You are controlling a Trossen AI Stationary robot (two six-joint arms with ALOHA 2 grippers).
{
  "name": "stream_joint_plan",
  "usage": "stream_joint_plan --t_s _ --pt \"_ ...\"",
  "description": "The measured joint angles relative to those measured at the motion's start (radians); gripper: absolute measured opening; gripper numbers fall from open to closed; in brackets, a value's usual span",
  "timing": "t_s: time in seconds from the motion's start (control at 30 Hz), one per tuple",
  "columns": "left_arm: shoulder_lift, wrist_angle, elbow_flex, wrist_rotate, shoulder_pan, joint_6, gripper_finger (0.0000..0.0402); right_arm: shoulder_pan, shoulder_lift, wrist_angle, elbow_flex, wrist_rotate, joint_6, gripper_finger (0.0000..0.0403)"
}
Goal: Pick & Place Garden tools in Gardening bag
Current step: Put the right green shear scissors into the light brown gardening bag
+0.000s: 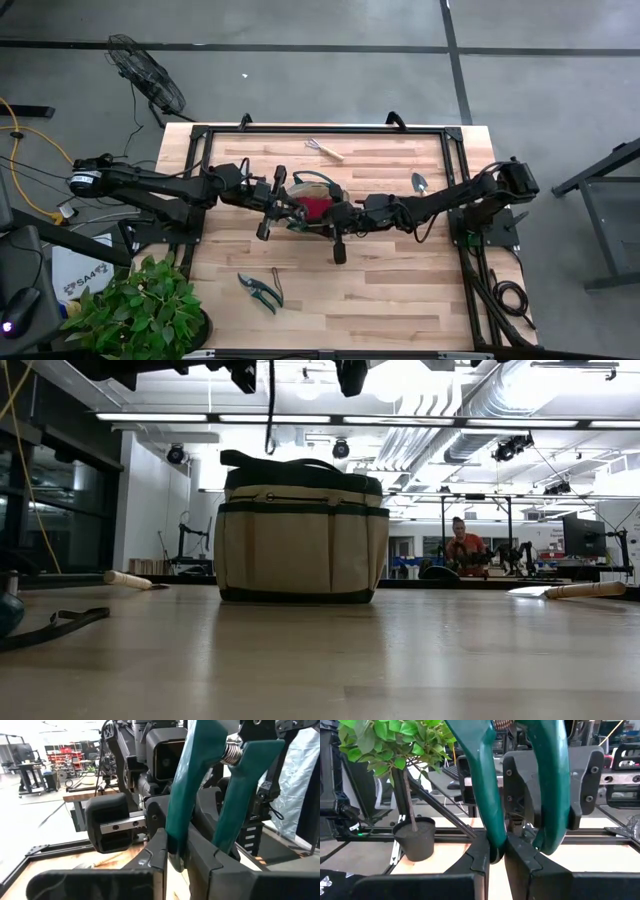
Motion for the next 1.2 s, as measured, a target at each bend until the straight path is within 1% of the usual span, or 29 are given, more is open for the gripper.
stream_joint_plan --t_s 0.3,0.4,0.5,0.67,0.8,0.97,1.07,1.2 --pt "0.0 -0.005 0.0 0.015 0.0 0.02 0.0033 0.0 0.0 -0.003 0.0 0.006 0.017 0.003" --pt "0.0 -0.005 0.0 0.015 0.0 0.024 0.0033 0.0 0.0 -0.001 0.0 0.015 0.049 0.006" --pt "0.001 -0.018 0.0 0.016 0.0 0.031 0.0033 0.0 0.0 0.007 0.0 0.001 0.06 0.0092" --pt "0.001 -0.05 0.0 0.01 0.0 0.078 0.0033 0.002 0.0 0.002 0.0 -0.008 0.124 0.0118" --pt "0.0 -0.072 0.0 0.0 0.0 0.159 0.0033 0.002 -0.001 -0.015 0.0 -0.008 0.19 0.0121" --pt "-0.001 -0.114 0.0 -0.062 -0.001 0.267 0.0033 0.001 -0.017 -0.097 0.0 -0.004 0.282 0.0119" --pt "-0.001 -0.117 0.0 -0.079 -0.001 0.325 0.0033 0.0 -0.02 -0.119 0.001 -0.007 0.326 0.0123" --pt "-0.002 -0.111 -0.001 -0.083 -0.001 0.356 0.0033 0.0 -0.026 -0.128 0.001 -0.013 0.362 0.0126"
